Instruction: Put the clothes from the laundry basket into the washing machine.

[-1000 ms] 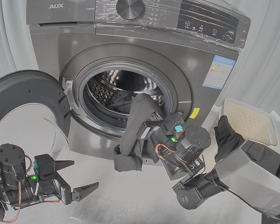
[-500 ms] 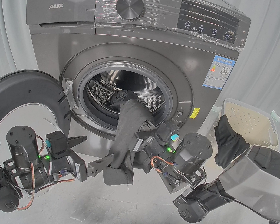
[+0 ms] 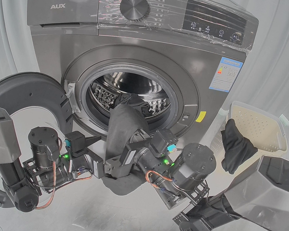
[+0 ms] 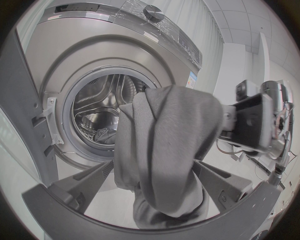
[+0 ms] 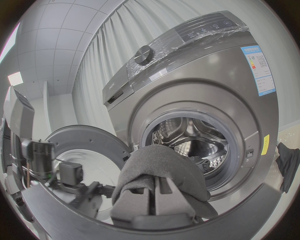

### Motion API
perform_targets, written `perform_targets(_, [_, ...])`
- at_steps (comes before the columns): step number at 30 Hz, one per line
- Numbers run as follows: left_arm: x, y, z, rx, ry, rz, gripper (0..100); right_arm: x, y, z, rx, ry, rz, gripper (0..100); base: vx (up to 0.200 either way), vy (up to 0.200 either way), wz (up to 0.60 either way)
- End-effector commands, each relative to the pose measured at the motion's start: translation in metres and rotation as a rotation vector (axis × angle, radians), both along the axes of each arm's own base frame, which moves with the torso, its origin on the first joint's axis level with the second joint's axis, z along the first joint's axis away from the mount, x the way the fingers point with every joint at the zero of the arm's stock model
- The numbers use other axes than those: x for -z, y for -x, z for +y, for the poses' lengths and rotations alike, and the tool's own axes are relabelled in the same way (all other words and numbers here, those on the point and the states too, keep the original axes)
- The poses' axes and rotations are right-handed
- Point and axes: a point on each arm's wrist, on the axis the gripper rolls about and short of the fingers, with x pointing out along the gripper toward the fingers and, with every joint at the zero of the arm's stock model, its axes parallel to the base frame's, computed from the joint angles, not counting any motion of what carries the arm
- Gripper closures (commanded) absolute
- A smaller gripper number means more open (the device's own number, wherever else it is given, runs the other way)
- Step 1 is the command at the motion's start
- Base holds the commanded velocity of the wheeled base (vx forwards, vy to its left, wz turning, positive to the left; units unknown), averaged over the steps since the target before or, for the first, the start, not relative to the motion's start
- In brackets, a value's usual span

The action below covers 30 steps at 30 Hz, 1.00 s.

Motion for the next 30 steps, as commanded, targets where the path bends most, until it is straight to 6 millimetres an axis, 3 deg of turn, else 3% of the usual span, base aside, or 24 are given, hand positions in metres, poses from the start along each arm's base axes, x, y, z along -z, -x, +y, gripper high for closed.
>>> perform_targets(1, [0.013, -0.015, -0.007, -0.002, -0.008, 0.014, 0, -0.003, 0.013, 0.004, -0.03, 0.001, 0.003, 100, 0.0, 0.0, 0.0])
perform_targets(10, [0.026, -0.04, -0.02, -0.017, -0.004, -0.001, 0, -0.002, 0.023, -0.003, -0.045, -0.004, 0.021, 100, 0.0, 0.0, 0.0])
perform_targets(15, [0.027, -0.051, -0.016, -0.057, 0.002, -0.017, 0, 0.0, 0.024, -0.005, -0.044, -0.005, 0.023, 100, 0.0, 0.0, 0.0])
perform_targets(30, [0.024, -0.054, -0.019, -0.052, 0.009, -0.039, 0, 0.004, 0.018, -0.005, -0.034, -0.003, 0.029, 100, 0.0, 0.0, 0.0])
